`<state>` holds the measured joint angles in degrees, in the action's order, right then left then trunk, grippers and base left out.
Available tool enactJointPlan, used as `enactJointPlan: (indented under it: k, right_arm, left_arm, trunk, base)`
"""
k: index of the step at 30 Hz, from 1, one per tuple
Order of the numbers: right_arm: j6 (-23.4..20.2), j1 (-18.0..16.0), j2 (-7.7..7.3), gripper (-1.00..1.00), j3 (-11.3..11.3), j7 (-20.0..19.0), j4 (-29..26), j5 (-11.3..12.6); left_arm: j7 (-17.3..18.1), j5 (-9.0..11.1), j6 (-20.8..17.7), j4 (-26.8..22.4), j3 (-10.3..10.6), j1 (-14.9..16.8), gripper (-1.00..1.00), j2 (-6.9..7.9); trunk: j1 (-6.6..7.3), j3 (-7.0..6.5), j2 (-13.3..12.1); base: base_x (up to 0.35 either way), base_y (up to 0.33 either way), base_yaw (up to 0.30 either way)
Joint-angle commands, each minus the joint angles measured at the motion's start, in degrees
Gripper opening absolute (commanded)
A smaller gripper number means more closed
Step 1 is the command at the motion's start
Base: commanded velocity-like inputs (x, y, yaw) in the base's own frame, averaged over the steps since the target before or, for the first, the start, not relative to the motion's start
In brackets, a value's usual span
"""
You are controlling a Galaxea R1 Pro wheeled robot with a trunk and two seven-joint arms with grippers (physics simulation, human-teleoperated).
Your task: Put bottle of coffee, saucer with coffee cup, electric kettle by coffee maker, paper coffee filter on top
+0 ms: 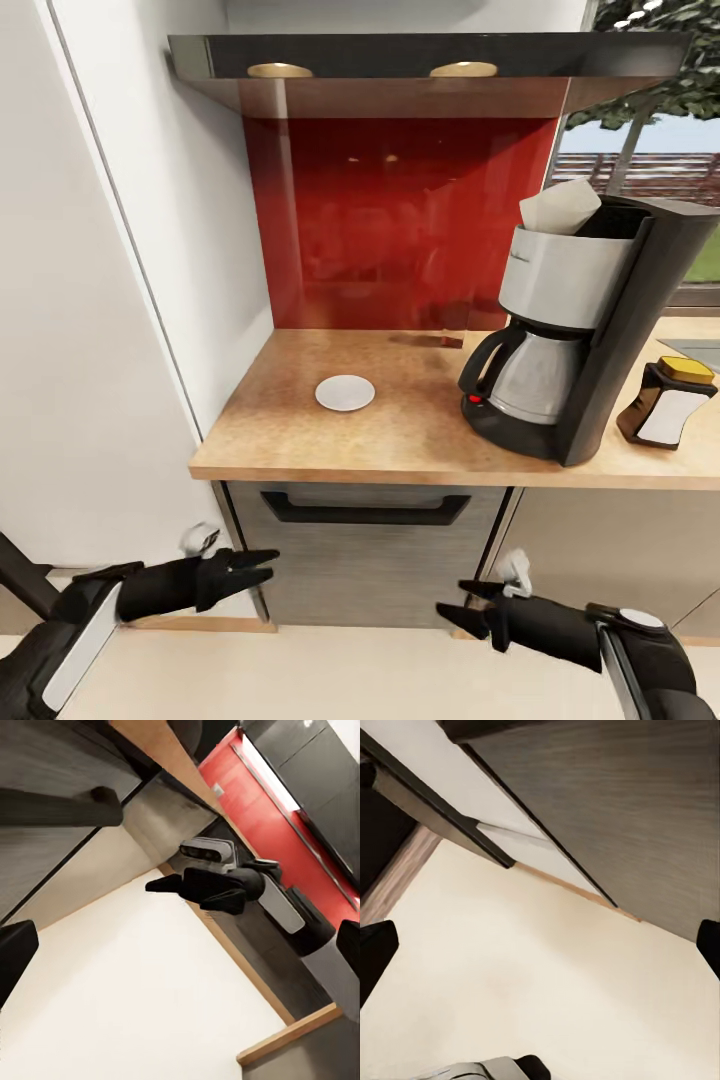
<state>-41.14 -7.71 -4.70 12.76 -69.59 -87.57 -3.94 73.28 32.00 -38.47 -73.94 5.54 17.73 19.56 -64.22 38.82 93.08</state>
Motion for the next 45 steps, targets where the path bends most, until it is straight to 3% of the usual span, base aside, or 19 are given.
enactJointPlan:
  k: [1, 3, 4, 7, 12, 15, 17, 21, 24, 26, 28, 30, 31, 37, 42, 45]
  right_arm:
    - [-5.2, -3.1, -0.40, 1.00, 0.1, -0.5, -0.5, 1.6]
    - [-6.6, -4.1, -0.50, 1.00, 0.1, -0.5, -0.5, 2.5]
    - [-9.5, -6.7, -0.61, 1.00, 0.2, -0.5, -0.6, 3.7]
    - [-12.5, -9.8, -0.64, 1.00, 0.2, -0.5, -0.7, 4.1]
    - [-15.1, -15.5, -0.64, 1.00, 0.2, -0.5, -0.7, 4.5]
    - [-15.8, -18.5, -0.60, 1.00, 0.2, -0.5, -0.7, 6.3]
    - [-16.2, -21.0, -0.36, 1.00, 0.1, -0.4, -0.7, 7.4]
    - [-16.4, -23.2, 0.12, 1.00, 0.1, -0.1, -0.7, 7.8]
    - [-16.5, -24.8, 1.89, 1.00, 0.0, 0.7, -0.6, 7.5]
    - [-16.5, -25.5, 5.52, 1.00, -0.6, 5.8, -0.5, 7.4]
    - [-16.5, -26.4, 7.78, 1.00, -2.5, 10.1, -0.5, 7.4]
    - [-16.5, -27.1, 8.97, 1.00, -3.6, 13.1, -0.4, 7.4]
    - [-16.5, -27.7, 9.93, 1.00, -4.3, 16.1, -0.4, 7.6]
    - [-16.4, -28.8, 11.42, 1.00, -4.8, 19.0, -0.3, 7.6]
    - [-16.4, -29.0, 11.72, 1.00, -4.8, 22.3, -0.3, 7.8]
    - [-16.4, -29.1, 12.25, 1.00, -4.9, 23.6, -0.1, 7.8]
  left_arm:
    - [-0.1, 0.4, -4.5, -3.4, -2.6, 0.0, 1.00, -0.06]
    - [-0.1, 0.4, -5.5, -4.5, -3.7, 0.0, 1.00, -0.09]
    - [-0.1, 0.4, -8.0, -6.7, -5.8, 0.0, 1.00, -0.12]
    - [-0.2, 0.4, -10.4, -7.8, -7.2, 0.1, 1.00, -0.25]
    - [-0.3, 0.5, -12.0, -8.3, -8.0, 1.3, 1.00, -1.56]
    - [-0.4, 0.7, -12.4, -8.0, -8.1, 3.4, 1.00, -2.75]
    - [-0.5, 0.7, -15.1, -7.9, -8.2, 5.5, 1.00, -3.32]
    - [-0.9, 0.8, -17.1, -7.7, -8.7, 8.0, 1.00, -4.42]
    - [-3.7, 0.8, -17.6, -7.6, -9.7, 9.1, 1.00, -5.64]
    - [-10.5, 0.8, -17.8, -7.6, -10.1, 10.2, 1.00, -9.07]
    - [-15.3, 0.8, -17.8, -7.6, -10.2, 11.7, 1.00, -10.85]
    - [-17.2, 0.8, -17.8, -7.5, -10.3, 13.0, 1.00, -11.52]
    - [-19.4, 0.9, -17.9, -7.5, -10.3, 15.6, 1.00, -12.32]
    - [-20.5, 0.9, -17.9, -4.4, -12.3, 20.9, 1.00, -12.73]
    - [-20.6, 0.9, -17.9, -3.2, -12.8, 21.8, 1.00, -13.22]
    - [-21.0, 0.9, -17.8, -2.8, -13.0, 22.0, 1.00, -14.43]
  trunk:
    - [0.00, 0.06, 0.0]
    - [0.00, 0.06, 0.0]
    - [0.00, 0.06, 0.0]
    - [0.00, 0.06, 0.0]
    - [0.00, 0.06, 0.0]
    - [0.00, 0.06, 0.0]
    - [0.00, 0.06, 0.0]
    - [0.00, 0.06, 0.0]
    - [0.00, 0.06, 0.0]
    - [0.00, 0.06, 0.0]
    - [0.00, 0.06, 0.0]
    - [0.00, 0.06, 0.0]
    - [0.00, 0.06, 0.0]
    - [0.00, 0.06, 0.0]
    - [0.00, 0.06, 0.0]
    - [0.00, 0.06, 0.0]
  base:
    - [0.000, 0.000, 0.000]
    - [0.000, 0.000, 0.000]
    - [0.000, 0.000, 0.000]
    - [0.000, 0.000, 0.000]
    - [0.000, 0.000, 0.000]
    - [0.000, 0.000, 0.000]
    - [0.000, 0.000, 0.000]
    - [0.000, 0.000, 0.000]
    - [0.000, 0.000, 0.000]
    - [0.000, 0.000, 0.000]
    - [0.000, 0.000, 0.000]
    - [0.000, 0.000, 0.000]
    - [0.000, 0.000, 0.000]
    - [0.000, 0.000, 0.000]
    - [0.000, 0.000, 0.000]
    - [0.000, 0.000, 0.000]
